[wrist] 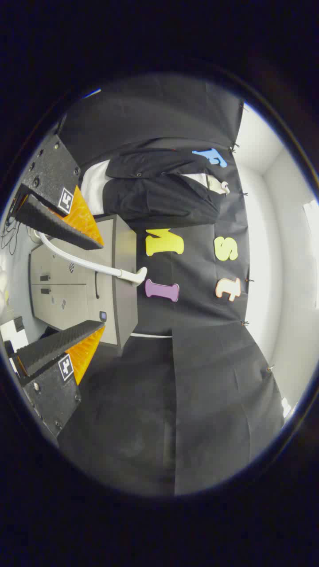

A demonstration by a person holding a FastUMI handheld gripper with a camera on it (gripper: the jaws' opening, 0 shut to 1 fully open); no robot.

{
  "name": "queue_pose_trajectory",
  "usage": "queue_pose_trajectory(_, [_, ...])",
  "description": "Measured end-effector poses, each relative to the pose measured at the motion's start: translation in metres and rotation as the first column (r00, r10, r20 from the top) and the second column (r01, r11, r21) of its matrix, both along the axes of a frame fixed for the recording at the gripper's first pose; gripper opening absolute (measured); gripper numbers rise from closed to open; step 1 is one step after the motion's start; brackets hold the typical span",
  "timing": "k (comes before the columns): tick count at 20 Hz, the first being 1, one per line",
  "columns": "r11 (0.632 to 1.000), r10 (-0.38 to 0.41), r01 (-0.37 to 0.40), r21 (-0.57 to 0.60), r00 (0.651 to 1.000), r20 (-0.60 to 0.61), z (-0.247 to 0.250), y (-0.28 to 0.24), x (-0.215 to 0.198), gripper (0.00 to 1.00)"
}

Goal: Iron the clothes twice with a garment steamer, once on the left side and once on the right side.

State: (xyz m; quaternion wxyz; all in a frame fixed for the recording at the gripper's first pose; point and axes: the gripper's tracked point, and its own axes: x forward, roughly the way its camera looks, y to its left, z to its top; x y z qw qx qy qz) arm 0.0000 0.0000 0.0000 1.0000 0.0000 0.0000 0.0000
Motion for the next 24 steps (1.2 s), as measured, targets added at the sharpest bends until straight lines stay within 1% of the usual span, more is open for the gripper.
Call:
queue_pose_trajectory(9, [1.0, -0.001, 0.001, -0.007, 1.0, -0.004, 0.0, 0.017, -0.011, 1.0])
queue_pose_trajectory(15, [1.0, -0.003, 0.002, -0.01, 1.0, -0.009, 0.006, 0.021, 0.005, 1.0])
queue_pose_trajectory(19, [1.0, -0.003, 0.002, -0.004, 1.0, -0.015, 0.013, 0.019, 0.034, 0.99])
queue_pose_trajectory(24, [1.0, 0.011, -0.011, -0.002, 1.0, -0.004, 0.036, 0.018, 0.098, 1.0])
